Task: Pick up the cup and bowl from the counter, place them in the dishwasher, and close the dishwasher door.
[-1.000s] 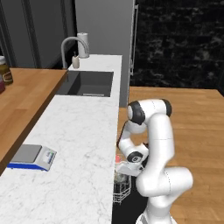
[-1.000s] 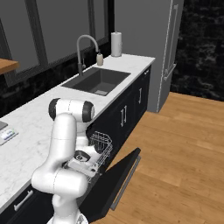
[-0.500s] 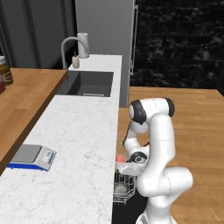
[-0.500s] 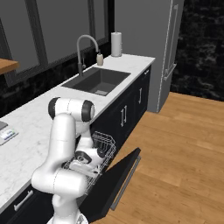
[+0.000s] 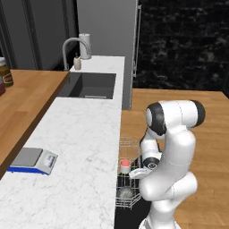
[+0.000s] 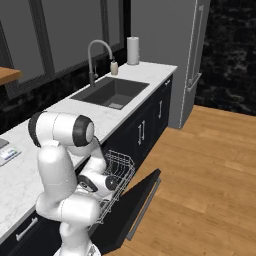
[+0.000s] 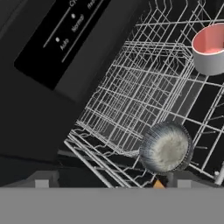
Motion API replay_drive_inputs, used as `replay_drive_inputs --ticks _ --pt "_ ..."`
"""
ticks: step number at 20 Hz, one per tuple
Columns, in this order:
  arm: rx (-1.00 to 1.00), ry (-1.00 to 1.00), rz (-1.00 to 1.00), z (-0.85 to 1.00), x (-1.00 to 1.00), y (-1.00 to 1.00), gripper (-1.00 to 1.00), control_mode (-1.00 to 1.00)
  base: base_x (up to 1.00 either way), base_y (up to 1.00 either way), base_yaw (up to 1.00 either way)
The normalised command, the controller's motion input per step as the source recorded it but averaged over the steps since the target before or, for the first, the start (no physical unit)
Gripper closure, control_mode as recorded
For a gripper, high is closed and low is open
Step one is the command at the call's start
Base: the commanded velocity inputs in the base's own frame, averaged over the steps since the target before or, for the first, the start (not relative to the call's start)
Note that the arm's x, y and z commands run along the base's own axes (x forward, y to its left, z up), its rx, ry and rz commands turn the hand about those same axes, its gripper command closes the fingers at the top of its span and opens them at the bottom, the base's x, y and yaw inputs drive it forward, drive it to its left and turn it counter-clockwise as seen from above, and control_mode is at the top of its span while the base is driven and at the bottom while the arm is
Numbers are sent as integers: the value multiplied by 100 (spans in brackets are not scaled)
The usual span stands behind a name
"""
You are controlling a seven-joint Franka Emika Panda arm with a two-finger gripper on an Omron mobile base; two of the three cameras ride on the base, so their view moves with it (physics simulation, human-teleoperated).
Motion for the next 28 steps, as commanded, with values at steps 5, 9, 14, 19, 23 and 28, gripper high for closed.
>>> replay_drive_inputs --ticks 5,9,14,19,23,28 --pt "0 -1 -10 100 -26 -35 -100 -100 0 0 0" --pt "0 0 -7 97 -18 -41 -100 -100 0 0 0" --pt "2 2 -1 43 -33 -73 -100 -100 0 0 0" --pt "15 3 0 2 -20 -89 -100 -100 0 0 0" --pt "22 5 0 0 -16 -87 -100 -100 0 0 0" --pt "25 4 0 0 -17 -81 -100 -100 0 0 0"
